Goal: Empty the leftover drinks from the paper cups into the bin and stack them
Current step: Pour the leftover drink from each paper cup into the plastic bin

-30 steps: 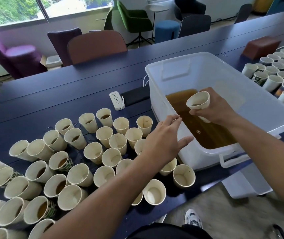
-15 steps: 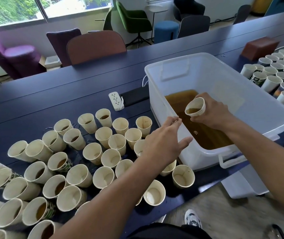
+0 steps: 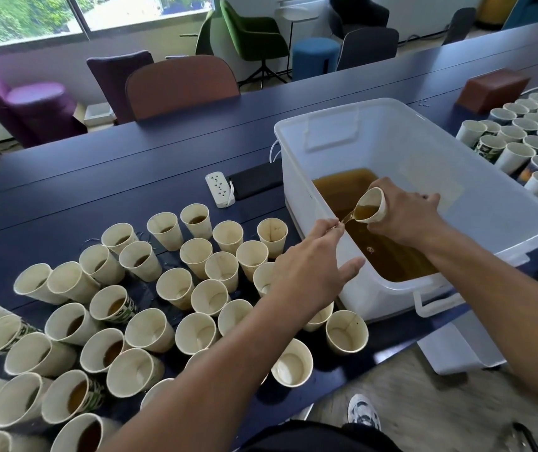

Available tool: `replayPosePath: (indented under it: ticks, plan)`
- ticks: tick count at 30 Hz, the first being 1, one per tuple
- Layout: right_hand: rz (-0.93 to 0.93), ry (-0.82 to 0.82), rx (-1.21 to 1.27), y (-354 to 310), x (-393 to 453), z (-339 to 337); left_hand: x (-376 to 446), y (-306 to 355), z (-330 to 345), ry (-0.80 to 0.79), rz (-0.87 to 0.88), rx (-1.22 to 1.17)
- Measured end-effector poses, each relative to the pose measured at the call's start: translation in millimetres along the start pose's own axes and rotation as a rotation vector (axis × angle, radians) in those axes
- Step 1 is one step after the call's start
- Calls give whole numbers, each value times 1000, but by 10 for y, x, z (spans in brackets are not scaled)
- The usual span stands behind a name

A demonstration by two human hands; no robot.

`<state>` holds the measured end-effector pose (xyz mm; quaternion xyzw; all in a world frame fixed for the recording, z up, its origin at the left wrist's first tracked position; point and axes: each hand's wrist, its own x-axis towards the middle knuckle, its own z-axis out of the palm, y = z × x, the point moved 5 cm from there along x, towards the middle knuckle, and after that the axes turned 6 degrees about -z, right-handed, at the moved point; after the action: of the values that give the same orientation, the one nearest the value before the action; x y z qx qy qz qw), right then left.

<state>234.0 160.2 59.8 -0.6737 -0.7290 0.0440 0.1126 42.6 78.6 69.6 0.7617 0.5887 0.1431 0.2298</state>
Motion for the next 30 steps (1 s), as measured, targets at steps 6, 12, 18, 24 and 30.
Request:
replayPosePath:
  ticks: [6, 12, 18, 24, 30]
  plan:
    - [-49, 11, -42, -35, -10, 17, 2, 17, -6, -1, -5, 11]
    - [-77, 10, -52, -46, -13, 40, -5, 16, -6, -1, -9, 15]
    - [-90, 12, -54, -35, -9, 68, 1, 16, -10, -1, -8, 19]
    - [-107, 29, -97, -49, -7, 65, 2, 22, -15, -2, -9, 21]
    - [-151, 46, -177, -73, 4, 76, -2, 20, -14, -6, -15, 25]
